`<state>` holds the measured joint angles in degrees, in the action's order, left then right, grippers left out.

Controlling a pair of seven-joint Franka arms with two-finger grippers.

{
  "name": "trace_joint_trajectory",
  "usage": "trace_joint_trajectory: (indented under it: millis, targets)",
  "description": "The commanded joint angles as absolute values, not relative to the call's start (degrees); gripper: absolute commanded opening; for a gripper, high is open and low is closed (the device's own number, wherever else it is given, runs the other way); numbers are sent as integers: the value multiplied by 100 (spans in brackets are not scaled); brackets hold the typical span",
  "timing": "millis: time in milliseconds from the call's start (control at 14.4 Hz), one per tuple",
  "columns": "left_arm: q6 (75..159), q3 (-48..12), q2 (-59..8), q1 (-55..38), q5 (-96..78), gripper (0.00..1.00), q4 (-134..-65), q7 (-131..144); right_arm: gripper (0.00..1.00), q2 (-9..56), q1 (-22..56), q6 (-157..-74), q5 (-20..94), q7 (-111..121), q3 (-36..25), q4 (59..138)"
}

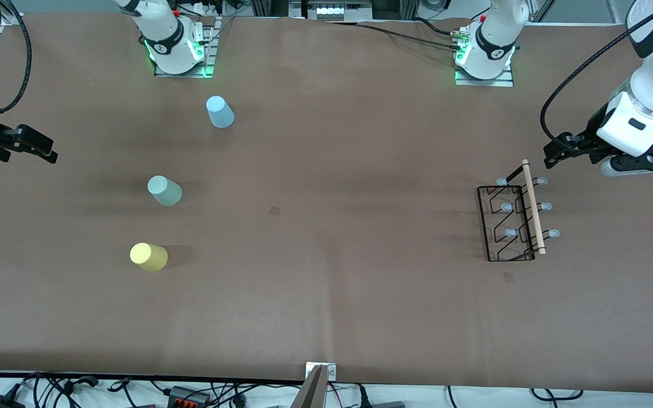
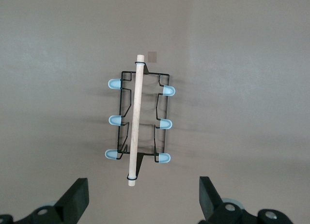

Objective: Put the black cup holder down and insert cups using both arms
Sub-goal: 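Lower the left gripper onto the wooden handle of the black rack and grasp it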

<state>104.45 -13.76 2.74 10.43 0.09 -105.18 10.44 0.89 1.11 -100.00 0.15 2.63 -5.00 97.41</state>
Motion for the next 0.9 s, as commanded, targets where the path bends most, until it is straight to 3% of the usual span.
trace_joint_trajectory:
  millis: [0, 416, 624, 832]
  targets:
    - [10406, -1354, 316, 1046, -105, 100, -10538, 1028, 100, -53, 105, -10020, 35, 325, -483, 9879]
    - [10502, -1389, -219, 1046, -105, 100, -10406, 958, 100, 0, 97, -10063, 79, 316, -483, 9853]
    - [11185, -1380, -737, 1169, -44, 100, -10651, 905, 100, 9, 88, -10055, 79, 325, -483, 9861]
    - [12319, -1371, -800, 1257, -18, 100, -11484, 643, 100, 149, 70, -10063, 79, 325, -492, 9870]
